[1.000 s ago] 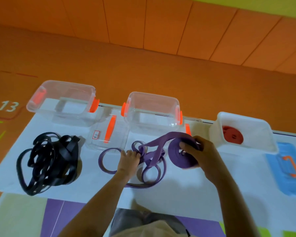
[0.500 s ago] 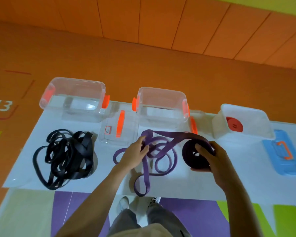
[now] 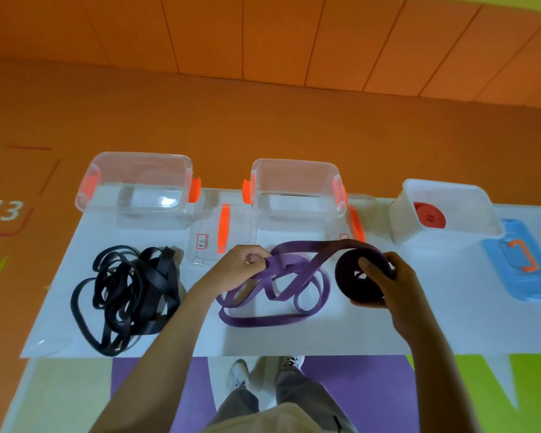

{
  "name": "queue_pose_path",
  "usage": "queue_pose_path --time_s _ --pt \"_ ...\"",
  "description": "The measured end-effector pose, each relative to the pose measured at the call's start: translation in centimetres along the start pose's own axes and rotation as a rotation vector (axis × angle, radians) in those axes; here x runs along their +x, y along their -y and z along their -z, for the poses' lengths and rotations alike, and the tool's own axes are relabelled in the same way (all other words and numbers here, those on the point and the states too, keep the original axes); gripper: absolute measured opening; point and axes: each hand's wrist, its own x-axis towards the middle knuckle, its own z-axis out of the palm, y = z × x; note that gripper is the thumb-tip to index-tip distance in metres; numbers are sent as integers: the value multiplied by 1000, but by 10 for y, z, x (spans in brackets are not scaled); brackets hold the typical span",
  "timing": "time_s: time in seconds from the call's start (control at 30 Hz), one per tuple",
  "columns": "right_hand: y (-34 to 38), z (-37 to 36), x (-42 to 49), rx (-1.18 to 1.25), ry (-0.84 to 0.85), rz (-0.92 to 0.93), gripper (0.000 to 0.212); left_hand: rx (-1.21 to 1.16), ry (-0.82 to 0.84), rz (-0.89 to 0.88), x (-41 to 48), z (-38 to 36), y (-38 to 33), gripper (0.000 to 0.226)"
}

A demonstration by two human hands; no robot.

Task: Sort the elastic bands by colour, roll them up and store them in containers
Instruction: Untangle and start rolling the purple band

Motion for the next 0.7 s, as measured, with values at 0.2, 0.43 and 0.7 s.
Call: queue_pose_path --time_s 0.2,0.43,0.7 --pt "1 0 33 -112 -77 4 23 -264 -96 -49 -26 19 -29 46" --pt "4 7 77 -221 -4 -46 31 -356 -196 -154 -29 31 -86 30" --pt "27 36 89 -320 251 18 28 -639 -324 -283 -10 25 -137 19"
